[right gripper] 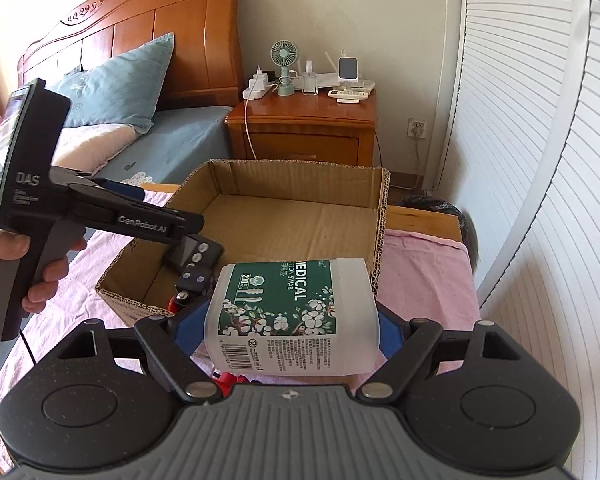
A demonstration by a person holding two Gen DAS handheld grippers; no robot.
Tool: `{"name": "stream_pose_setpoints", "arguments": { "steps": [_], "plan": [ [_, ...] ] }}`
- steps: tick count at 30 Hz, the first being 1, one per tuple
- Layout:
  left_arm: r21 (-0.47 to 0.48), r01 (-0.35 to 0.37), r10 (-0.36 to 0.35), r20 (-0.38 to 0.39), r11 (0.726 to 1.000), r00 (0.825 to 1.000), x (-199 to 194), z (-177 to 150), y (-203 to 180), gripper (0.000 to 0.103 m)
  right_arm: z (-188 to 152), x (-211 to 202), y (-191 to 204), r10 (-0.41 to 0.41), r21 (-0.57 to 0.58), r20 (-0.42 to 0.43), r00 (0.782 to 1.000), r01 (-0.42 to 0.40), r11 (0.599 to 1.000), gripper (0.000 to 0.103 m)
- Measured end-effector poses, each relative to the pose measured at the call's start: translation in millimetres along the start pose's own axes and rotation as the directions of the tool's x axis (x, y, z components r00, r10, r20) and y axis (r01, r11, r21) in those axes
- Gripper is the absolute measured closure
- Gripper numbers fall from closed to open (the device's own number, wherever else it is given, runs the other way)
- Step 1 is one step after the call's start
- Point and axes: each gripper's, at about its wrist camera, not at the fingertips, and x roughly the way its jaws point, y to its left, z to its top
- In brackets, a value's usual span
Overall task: Organize rigid objects
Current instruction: 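Lower timer into box and open left gripper while right gripper carries bottle over box, then lower white MEDICAL bottle into box and open right gripper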
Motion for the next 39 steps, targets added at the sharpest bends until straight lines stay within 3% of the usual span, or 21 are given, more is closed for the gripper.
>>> {"name": "stream_pose_setpoints", "arguments": {
  "steps": [4,8,15,22,23,24,25,29,39],
  "plan": [
    [-0.022,0.015,-0.016,-0.047,1.000,0.999,-22.3,-8.3,7.7,0.009,5.8,7.0,0.0,0.010,-0.001,-0.006,1.000,-0.010,1.000,0.017],
    [-0.041,0.016,-0.018,-0.033,0.999,0.999,-52.1,-25.6,14.4,0.006,15.1,18.3,1.9,0.008,-0.004,-0.011,1.000,-0.008,1.000,0.017],
    [-0.027,-0.066,0.067,0.046,0.997,0.997,-96.1,-74.8,7.1,0.006,41.7,49.2,2.1,0.005,0.005,-0.029,1.000,-0.005,1.000,0.017],
    [0.010,-0.093,0.093,0.032,0.996,0.995,-111.8,-104.1,-4.1,0.006,69.9,82.2,3.3,-0.050,0.002,-0.010,0.999,0.050,0.999,0.017],
    [0.011,-0.091,0.091,0.027,0.996,0.996,-112.2,-105.9,-4.4,0.006,71.2,84.8,2.9,-0.060,0.008,0.005,0.998,0.060,0.998,0.015],
    [0.007,-0.091,0.090,0.023,0.996,0.996,-112.3,-107.5,-4.0,0.006,72.8,87.2,0.9,-0.066,0.017,0.004,0.998,0.066,0.998,0.007],
    [0.003,-0.092,0.092,0.020,0.996,0.996,-112.4,-108.6,-3.1,0.006,72.9,88.0,-1.4,-0.064,0.035,0.001,0.998,0.064,0.997,0.000],
    [0.004,-0.105,0.105,0.008,0.994,0.994,-114.3,-114.1,-1.1,0.006,65.9,79.7,-6.0,-0.031,0.073,-0.013,0.999,0.032,0.997,0.000],
    [-0.013,-0.109,0.108,-0.009,0.994,0.994,-117.0,-123.3,0.0,0.006,37.8,44.8,7.8,-0.047,0.049,-0.049,0.998,0.050,0.998,0.000]
  ]
}}
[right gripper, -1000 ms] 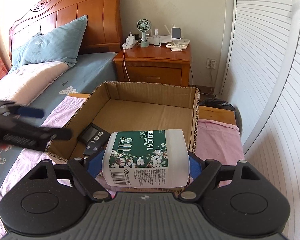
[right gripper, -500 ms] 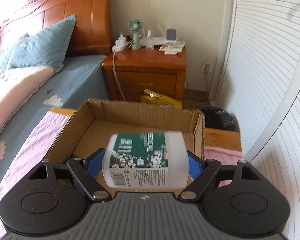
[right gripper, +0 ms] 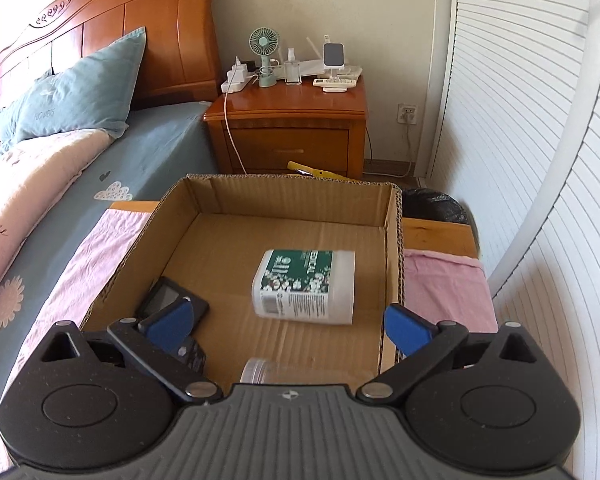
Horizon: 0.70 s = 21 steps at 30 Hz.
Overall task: Organize rigid objects
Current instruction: 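Lower white MEDICAL bottle into box and open right gripper, then withdraw both grippers from box toward grey toy figure and capsule bottle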
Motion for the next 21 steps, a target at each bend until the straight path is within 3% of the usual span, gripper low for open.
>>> {"name": "stream_pose_setpoints", "arguments": {
  "steps": [14,21],
  "plan": [
    [-0.061,-0.013,0.016,0.044,0.998,0.999,-14.4,-20.7,17.5,0.005,-101.9,-43.8,43.9,-0.037,-0.043,-0.075,0.996,0.034,0.999,0.000],
    [-0.095,-0.005,0.011,0.059,0.996,0.998,-19.7,-35.6,30.7,0.005,-142.3,-41.7,75.6,-0.059,-0.016,-0.115,0.992,0.057,0.998,0.000]
  ]
}}
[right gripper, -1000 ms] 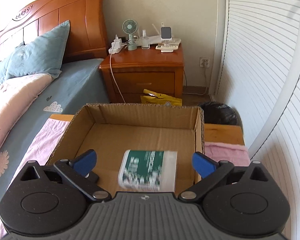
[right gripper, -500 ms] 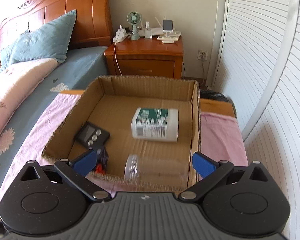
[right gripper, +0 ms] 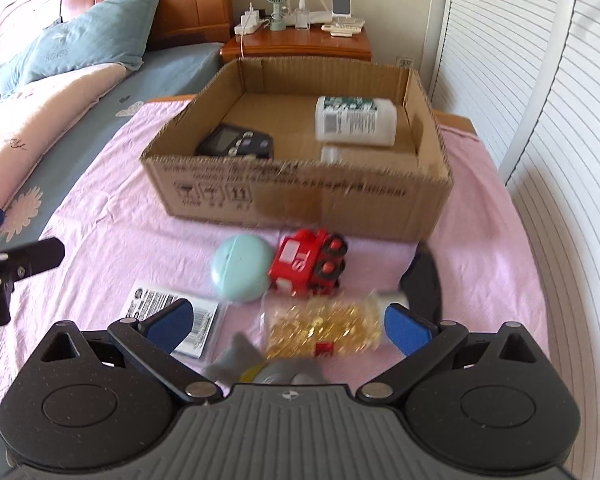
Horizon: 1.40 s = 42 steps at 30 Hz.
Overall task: Organize rigid objects
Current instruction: 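Withdraw both grippers from box toward grey toy figure and capsule bottle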
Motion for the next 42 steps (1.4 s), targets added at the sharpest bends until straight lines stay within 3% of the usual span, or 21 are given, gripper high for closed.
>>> {"name": "stream_pose_setpoints", "arguments": {
  "steps": [6,14,22,28,35,42],
  "plan": [
    [-0.005,0.009,-0.009,-0.003,1.000,1.000,-1.3,-7.9,5.7,0.005,-15.3,14.9,18.8,-0.106,0.010,-0.009,0.994,0.106,0.994,0.000],
    [-0.003,0.028,-0.028,-0.008,1.000,1.000,-1.7,-15.3,5.4,0.005,-28.7,29.7,10.2,-0.137,0.040,-0.054,0.989,0.140,0.989,0.000],
    [0.015,0.038,-0.038,-0.031,0.999,0.999,4.6,-17.4,-2.8,0.005,-48.4,15.4,-3.4,-0.123,-0.005,-0.077,0.989,0.123,0.992,0.000],
    [0.031,0.062,-0.060,-0.065,0.998,0.996,17.2,-17.4,-16.1,0.005,-60.6,15.6,-16.4,-0.061,-0.012,-0.117,0.991,0.060,0.998,0.000],
    [0.061,0.147,-0.138,-0.124,0.987,0.983,40.6,-18.4,-41.0,0.005,-71.7,11.8,-20.9,-0.017,-0.064,-0.054,0.998,0.014,0.998,0.000],
    [0.078,0.182,-0.168,-0.160,0.980,0.973,71.6,-19.6,-66.8,0.005,-79.2,8.3,-24.8,0.013,-0.101,-0.007,1.000,-0.013,0.995,0.000]
  ]
}}
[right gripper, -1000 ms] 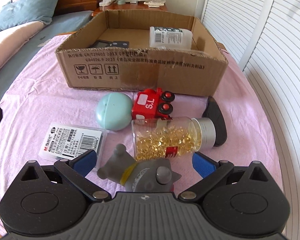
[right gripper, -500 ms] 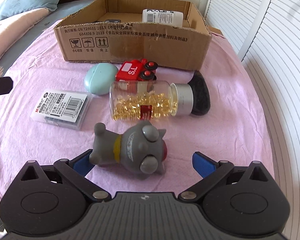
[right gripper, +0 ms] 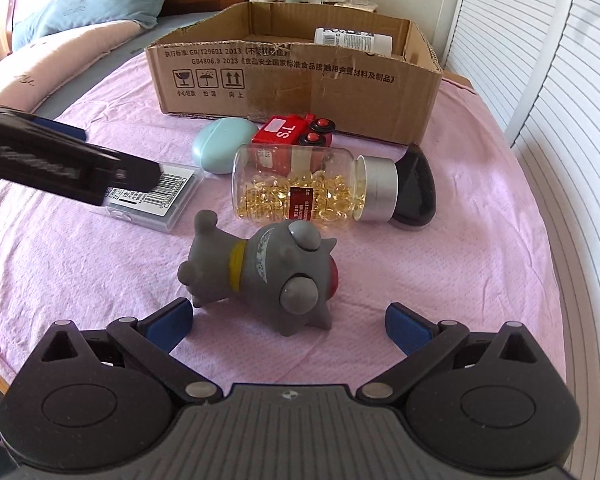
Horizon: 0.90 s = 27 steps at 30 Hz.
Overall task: Organize rigid objects
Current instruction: 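Withdraw both grippers from box toward grey toy figure and capsule bottle, then close left gripper on white refill card while right gripper closes on grey toy figure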
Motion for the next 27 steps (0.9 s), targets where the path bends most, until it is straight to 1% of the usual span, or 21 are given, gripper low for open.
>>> {"name": "stream_pose_setpoints", "arguments": {
  "steps": [3,6,7,8,10,14,16,19,27],
  "plan": [
    [-0.003,0.003,-0.003,-0.020,1.000,1.000,12.5,-2.9,-3.6,0.005,-0.7,-1.1,-1.7,0.012,-0.014,-0.005,1.000,-0.012,1.000,0.000],
    [-0.019,0.013,-0.013,-0.038,1.000,0.999,17.1,-6.5,-2.1,0.003,0.0,-1.4,-1.7,0.017,-0.021,-0.008,1.000,-0.017,1.000,0.000],
    [-0.010,0.001,-0.002,-0.037,1.000,0.999,16.7,-7.7,-2.5,0.000,0.1,-1.3,-1.5,0.017,-0.020,-0.007,1.000,-0.017,1.000,0.000],
    [-0.001,-0.014,0.014,-0.045,1.000,0.999,17.3,-9.3,-2.1,0.000,-0.4,-1.5,-1.4,0.017,-0.020,-0.005,1.000,-0.017,1.000,0.000],
    [0.013,-0.025,0.025,-0.028,1.000,0.999,13.9,-14.7,1.0,0.000,-0.7,-1.0,-1.2,0.016,-0.018,-0.001,1.000,-0.016,1.000,0.000],
    [-0.005,-0.029,0.029,-0.014,1.000,0.999,8.4,-22.9,16.6,0.000,-2.2,-1.6,-1.0,0.016,-0.019,0.008,1.000,-0.016,1.000,0.000],
    [-0.011,-0.030,0.030,0.003,1.000,1.000,6.4,-27.0,21.9,0.000,-2.5,-2.0,-1.1,0.018,-0.021,0.010,1.000,-0.018,1.000,0.000],
    [0.006,-0.018,0.018,0.033,1.000,0.999,6.0,-29.9,24.3,0.000,-3.5,-2.7,-1.3,0.019,-0.023,0.016,1.000,-0.019,1.000,0.000],
    [0.021,-0.010,0.009,0.038,1.000,0.999,9.6,-25.5,25.5,0.000,-5.6,-4.1,-1.0,0.021,-0.026,0.027,0.999,-0.021,0.999,0.000]
  ]
}}
